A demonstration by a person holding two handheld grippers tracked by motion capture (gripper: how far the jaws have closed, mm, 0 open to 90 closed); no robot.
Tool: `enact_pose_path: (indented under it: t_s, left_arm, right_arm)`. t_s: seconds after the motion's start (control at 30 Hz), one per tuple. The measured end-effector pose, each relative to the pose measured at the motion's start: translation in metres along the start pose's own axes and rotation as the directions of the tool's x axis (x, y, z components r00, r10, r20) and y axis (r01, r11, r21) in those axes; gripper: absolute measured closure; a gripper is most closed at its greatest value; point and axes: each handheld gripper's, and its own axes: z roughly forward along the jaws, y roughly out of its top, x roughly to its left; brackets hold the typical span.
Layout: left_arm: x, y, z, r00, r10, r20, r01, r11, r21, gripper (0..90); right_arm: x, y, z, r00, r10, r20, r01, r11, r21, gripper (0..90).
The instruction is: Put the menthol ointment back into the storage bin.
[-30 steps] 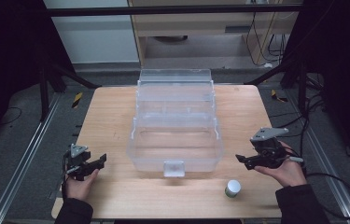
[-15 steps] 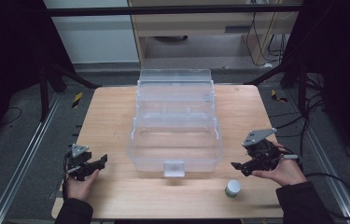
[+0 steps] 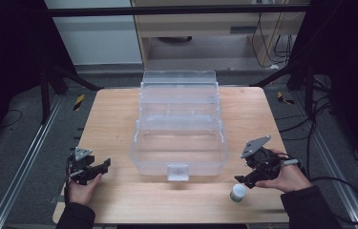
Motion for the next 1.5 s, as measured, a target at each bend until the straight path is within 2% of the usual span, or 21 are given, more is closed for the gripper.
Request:
enact_pose_path:
  t_s: [0.2,0.43,0.5,0.8,0.93,0.97,1.07,1.1,1.37,1.5]
  left_arm:
    - [0.0,0.0,0.001,1.0,0.004,-0.002,-0.004,1.0,0.003,31.6]
    - [0.0,0.0,0.0,1.0,0.007,-0.004,-0.007,1.0,0.002,31.9]
    - [0.0,0.0,0.001,0.9999,0.011,-0.004,-0.011,0.9999,0.005,32.0]
    - [0.0,0.0,0.001,0.9999,0.013,-0.005,-0.013,0.9999,0.005,32.3]
    - [0.0,0.0,0.001,0.9999,0.015,-0.004,-0.015,0.9999,0.007,32.4]
    - [0.0,0.0,0.001,0.9999,0.015,-0.004,-0.015,0.9999,0.007,32.4]
    - [0.0,0.0,0.001,0.9999,0.015,-0.006,-0.015,0.9999,0.006,32.5]
    - [0.0,0.0,0.001,0.9999,0.016,-0.005,-0.016,0.9999,0.006,32.5]
    - [0.0,0.0,0.0,0.9999,0.014,-0.005,-0.014,0.9999,0.004,32.7]
    - [0.0,0.0,0.001,0.9999,0.014,-0.006,-0.014,0.9999,0.007,32.7]
  right_arm:
    - [0.004,0.0,0.003,0.9998,-0.016,-0.016,0.016,1.0,0.023,24.0]
    - [0.01,-0.002,0.012,0.9982,-0.038,-0.046,0.042,0.996,0.073,26.3]
    - [0.013,-0.004,0.018,0.9967,-0.053,-0.061,0.059,0.993,0.102,26.8]
    - [0.017,-0.008,0.022,0.994,-0.069,-0.085,0.08,0.988,0.135,29.8]
    - [0.02,-0.008,0.024,0.9921,-0.079,-0.098,0.093,0.983,0.156,31.2]
    - [0.021,-0.008,0.026,0.989,-0.103,-0.106,0.12,0.979,0.166,32.2]
    - [0.023,-0.008,0.027,0.9883,-0.104,-0.111,0.123,0.976,0.179,32.7]
    - [0.024,-0.008,0.029,0.9863,-0.117,-0.116,0.138,0.973,0.187,33.2]
    - [0.024,-0.011,0.036,0.9857,-0.108,-0.129,0.135,0.964,0.229,37.3]
    - [0.025,-0.013,0.039,0.9835,-0.112,-0.142,0.142,0.963,0.227,37.9]
